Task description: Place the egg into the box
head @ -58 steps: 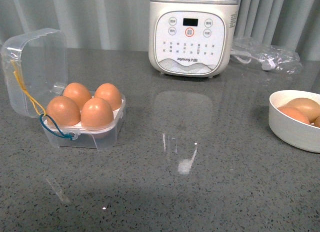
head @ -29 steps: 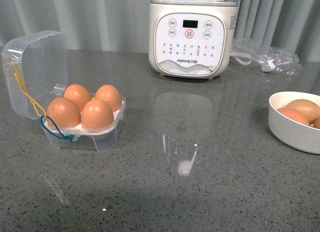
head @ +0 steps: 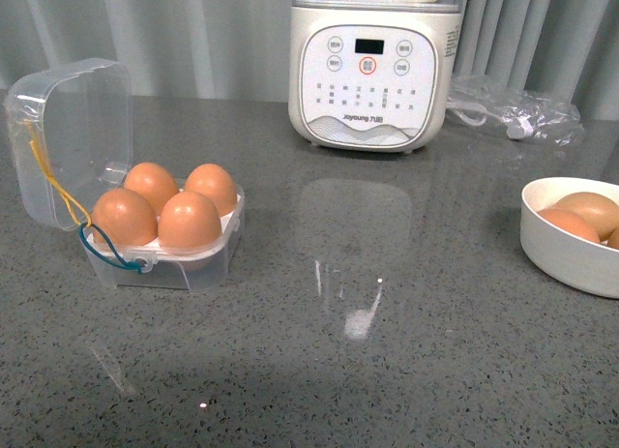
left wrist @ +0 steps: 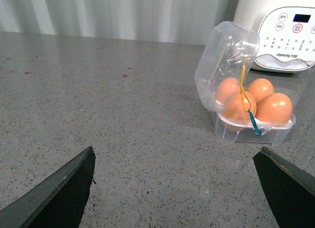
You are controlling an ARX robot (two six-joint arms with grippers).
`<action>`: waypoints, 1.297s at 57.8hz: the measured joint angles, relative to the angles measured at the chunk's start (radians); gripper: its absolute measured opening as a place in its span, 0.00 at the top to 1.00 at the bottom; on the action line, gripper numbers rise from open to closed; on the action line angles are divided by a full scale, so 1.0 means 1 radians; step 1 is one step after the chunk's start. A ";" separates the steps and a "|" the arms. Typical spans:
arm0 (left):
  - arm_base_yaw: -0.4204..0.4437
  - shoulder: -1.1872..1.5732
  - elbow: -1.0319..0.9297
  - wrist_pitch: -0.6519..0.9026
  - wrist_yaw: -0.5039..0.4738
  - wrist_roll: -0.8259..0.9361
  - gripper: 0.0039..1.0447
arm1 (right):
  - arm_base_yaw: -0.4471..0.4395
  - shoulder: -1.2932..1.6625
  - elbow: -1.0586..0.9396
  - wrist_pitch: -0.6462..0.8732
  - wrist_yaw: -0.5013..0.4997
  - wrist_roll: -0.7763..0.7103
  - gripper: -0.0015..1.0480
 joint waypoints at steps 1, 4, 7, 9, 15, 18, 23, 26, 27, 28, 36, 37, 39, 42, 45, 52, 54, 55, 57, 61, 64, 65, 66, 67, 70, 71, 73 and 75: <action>0.000 0.000 0.000 0.000 0.000 0.000 0.06 | 0.000 0.000 0.000 0.000 0.000 0.000 0.62; 0.000 0.000 0.000 0.000 0.000 0.000 0.06 | 0.000 0.000 0.000 0.000 0.000 0.000 0.50; 0.000 0.000 0.000 0.000 0.000 0.000 0.06 | 0.000 0.000 0.000 0.000 0.000 0.000 0.42; 0.000 0.000 0.000 0.000 0.000 0.000 0.06 | 0.000 0.000 0.000 0.000 0.000 0.000 0.35; 0.000 0.000 0.000 0.000 0.000 0.000 0.06 | 0.000 0.000 0.000 0.000 0.000 0.000 0.20; 0.000 0.000 0.000 0.000 0.000 0.000 0.06 | 0.000 0.000 0.000 0.000 0.000 0.000 0.13; 0.000 0.000 0.000 0.000 0.000 0.000 0.06 | 0.000 0.000 0.000 0.000 0.000 0.001 0.07; -0.001 0.002 0.001 -0.002 -0.008 -0.002 0.06 | 0.000 0.000 0.000 0.000 0.000 0.002 0.07; -0.025 0.030 0.016 -0.053 -0.076 -0.024 0.06 | 0.000 0.000 0.000 0.000 0.000 0.002 0.07; -0.053 0.070 0.049 -0.142 -0.171 -0.057 0.06 | 0.000 0.000 0.000 0.000 0.000 0.001 0.07; -0.120 0.300 0.164 -0.407 -0.462 -0.162 0.06 | 0.000 0.000 0.000 0.000 -0.001 0.001 0.07; -0.119 0.301 0.166 -0.407 -0.464 -0.165 0.06 | 0.000 0.000 0.000 0.000 0.000 0.001 0.07; -0.106 0.308 0.179 -0.398 -0.470 -0.179 0.06 | 0.000 0.000 0.000 0.000 0.000 0.002 0.07; -0.082 0.308 0.199 -0.369 -0.468 -0.185 0.06 | 0.000 0.000 0.000 0.000 0.001 0.002 0.07; -0.060 0.317 0.210 -0.339 -0.448 -0.185 0.06 | 0.000 0.000 0.000 0.000 0.000 0.002 0.07; -0.002 0.380 0.224 -0.249 -0.367 -0.177 0.06 | 0.000 0.000 0.000 0.000 0.000 0.002 0.07; 0.008 0.394 0.227 -0.231 -0.356 -0.176 0.06 | 0.000 0.000 0.000 0.000 0.000 0.002 0.07; 0.028 0.418 0.236 -0.201 -0.319 -0.174 0.06 | 0.000 0.000 0.000 0.000 0.000 0.002 0.07; 0.051 0.447 0.246 -0.164 -0.284 -0.172 0.06 | 0.000 0.000 0.000 0.000 0.000 0.001 0.07; 0.099 0.518 0.274 -0.080 -0.224 -0.157 0.06 | 0.000 0.000 0.000 0.000 0.000 0.002 0.07; 0.143 0.593 0.305 -0.002 -0.165 -0.150 0.06 | 0.000 0.000 0.000 0.000 0.000 0.002 0.07; 0.158 0.621 0.318 0.026 -0.143 -0.148 0.06 | 0.000 0.000 0.000 0.000 0.000 0.002 0.07; 0.167 0.639 0.327 0.043 -0.129 -0.147 0.06 | 0.000 0.000 0.000 0.000 0.000 0.002 0.07; 0.183 0.675 0.344 0.077 -0.113 -0.146 0.06 | 0.000 0.000 0.000 0.000 0.000 0.002 0.07; 0.225 0.783 0.402 0.162 -0.042 -0.136 0.06 | 0.000 0.000 0.000 0.000 0.000 0.002 0.07; 0.234 0.819 0.422 0.186 -0.026 -0.133 0.06 | 0.000 0.000 0.000 0.000 0.000 0.002 0.07; 0.249 0.901 0.466 0.235 0.002 -0.122 0.06 | 0.000 0.000 0.000 0.000 0.000 0.002 0.07; 0.258 0.966 0.502 0.264 0.035 -0.121 0.06 | 0.000 0.000 0.000 0.000 0.000 0.002 0.07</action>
